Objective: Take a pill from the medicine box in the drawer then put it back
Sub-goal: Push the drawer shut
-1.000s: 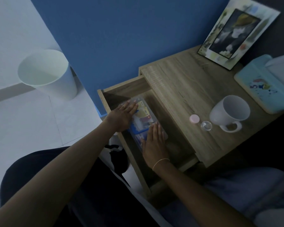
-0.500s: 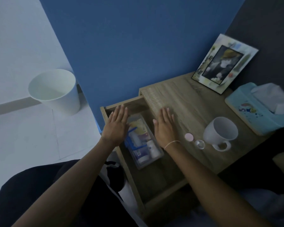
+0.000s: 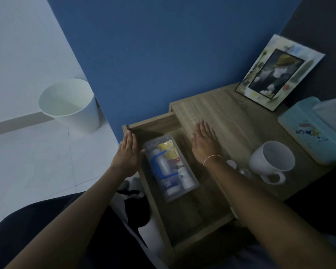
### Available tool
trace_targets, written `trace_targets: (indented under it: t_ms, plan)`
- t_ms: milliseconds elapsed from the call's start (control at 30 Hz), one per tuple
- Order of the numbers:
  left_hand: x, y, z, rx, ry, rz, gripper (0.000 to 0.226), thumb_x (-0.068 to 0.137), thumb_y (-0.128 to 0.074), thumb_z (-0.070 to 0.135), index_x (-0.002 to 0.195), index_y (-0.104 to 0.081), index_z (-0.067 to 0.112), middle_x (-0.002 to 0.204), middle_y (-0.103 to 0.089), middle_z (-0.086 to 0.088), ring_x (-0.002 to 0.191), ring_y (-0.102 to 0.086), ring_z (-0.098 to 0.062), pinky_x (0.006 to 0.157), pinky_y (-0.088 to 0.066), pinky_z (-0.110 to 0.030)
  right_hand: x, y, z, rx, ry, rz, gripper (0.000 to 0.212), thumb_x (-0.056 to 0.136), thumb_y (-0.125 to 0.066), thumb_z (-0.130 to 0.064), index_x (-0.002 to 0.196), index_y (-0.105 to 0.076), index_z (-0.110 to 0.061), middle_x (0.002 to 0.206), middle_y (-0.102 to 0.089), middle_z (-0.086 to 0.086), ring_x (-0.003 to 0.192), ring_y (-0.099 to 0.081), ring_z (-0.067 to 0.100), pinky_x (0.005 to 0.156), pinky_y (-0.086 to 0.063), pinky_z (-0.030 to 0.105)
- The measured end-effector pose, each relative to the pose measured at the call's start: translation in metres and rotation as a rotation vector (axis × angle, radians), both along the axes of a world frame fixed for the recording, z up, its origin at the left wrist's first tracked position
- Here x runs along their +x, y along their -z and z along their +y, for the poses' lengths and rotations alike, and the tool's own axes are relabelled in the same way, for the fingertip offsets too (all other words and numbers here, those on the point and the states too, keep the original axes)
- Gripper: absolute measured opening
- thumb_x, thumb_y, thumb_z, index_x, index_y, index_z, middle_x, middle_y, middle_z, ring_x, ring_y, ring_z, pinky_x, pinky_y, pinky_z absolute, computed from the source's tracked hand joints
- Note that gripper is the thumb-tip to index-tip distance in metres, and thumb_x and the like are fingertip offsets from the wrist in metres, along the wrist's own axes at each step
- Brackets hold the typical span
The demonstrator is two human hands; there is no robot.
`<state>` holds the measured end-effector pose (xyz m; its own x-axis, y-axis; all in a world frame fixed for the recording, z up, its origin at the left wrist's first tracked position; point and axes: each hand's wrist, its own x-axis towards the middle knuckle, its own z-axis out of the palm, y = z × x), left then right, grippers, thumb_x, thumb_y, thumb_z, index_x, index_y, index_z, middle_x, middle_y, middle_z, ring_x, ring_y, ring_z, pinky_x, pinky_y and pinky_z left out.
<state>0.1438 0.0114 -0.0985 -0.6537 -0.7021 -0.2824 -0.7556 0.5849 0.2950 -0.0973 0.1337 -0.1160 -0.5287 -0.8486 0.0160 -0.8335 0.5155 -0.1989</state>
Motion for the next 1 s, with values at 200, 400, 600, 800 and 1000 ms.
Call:
trace_targets:
  t_ms: [200,400,600,800,1000]
  plan:
    - [-0.003,-0.001,-0.002,0.077,0.009,0.051,0.068,0.102,-0.025,0.036,0.149,0.006,-0.002,0.158,0.016,-0.020,0.148,0.014,-0.030,0.122,0.002,-0.038,-0.006,-0.003,-0.001,-0.004,-0.053,0.059,0.053,0.101,-0.023,-0.028,0.146,-0.027,-0.001,0.156,-0.027,0.015,0.146,-0.017,0.025,0.119,-0.017,0.041]
    - [-0.027,0.001,0.004,0.076,0.043,0.098,0.068,0.102,-0.027,0.034,0.149,0.008,-0.002,0.158,0.018,-0.020,0.147,0.016,-0.029,0.120,0.005,-0.036,-0.009,0.000,-0.003,-0.040,-0.044,0.021,0.051,0.099,-0.028,-0.021,0.147,-0.027,-0.004,0.157,-0.026,0.011,0.147,-0.017,0.023,0.121,-0.010,0.039]
    - [-0.062,0.016,0.006,0.079,0.107,0.211,0.068,0.102,-0.025,0.037,0.149,0.010,0.002,0.158,0.018,-0.017,0.147,0.018,-0.026,0.121,0.003,-0.037,-0.012,0.004,-0.002,-0.038,-0.047,0.019,0.054,0.097,-0.023,-0.025,0.148,-0.023,-0.005,0.158,-0.022,0.011,0.147,-0.013,0.023,0.121,-0.008,0.041]
    - [-0.083,0.030,0.024,0.280,-0.022,0.475,0.072,0.100,-0.026,0.045,0.149,0.016,0.012,0.160,0.018,-0.008,0.148,0.011,-0.018,0.123,-0.003,-0.037,-0.014,0.007,-0.003,-0.009,-0.052,0.059,0.067,0.089,-0.008,-0.036,0.148,-0.022,-0.006,0.158,-0.022,0.012,0.147,-0.015,0.024,0.120,-0.009,0.041]
    - [-0.098,0.034,0.027,0.409,-0.070,0.558,0.065,0.102,-0.025,0.035,0.149,0.017,0.020,0.161,0.012,-0.001,0.150,-0.001,-0.018,0.123,-0.010,-0.040,-0.014,0.009,-0.003,0.000,-0.057,0.059,0.063,0.092,-0.013,-0.034,0.148,-0.020,-0.006,0.158,-0.021,0.011,0.147,-0.013,0.023,0.120,-0.008,0.040]
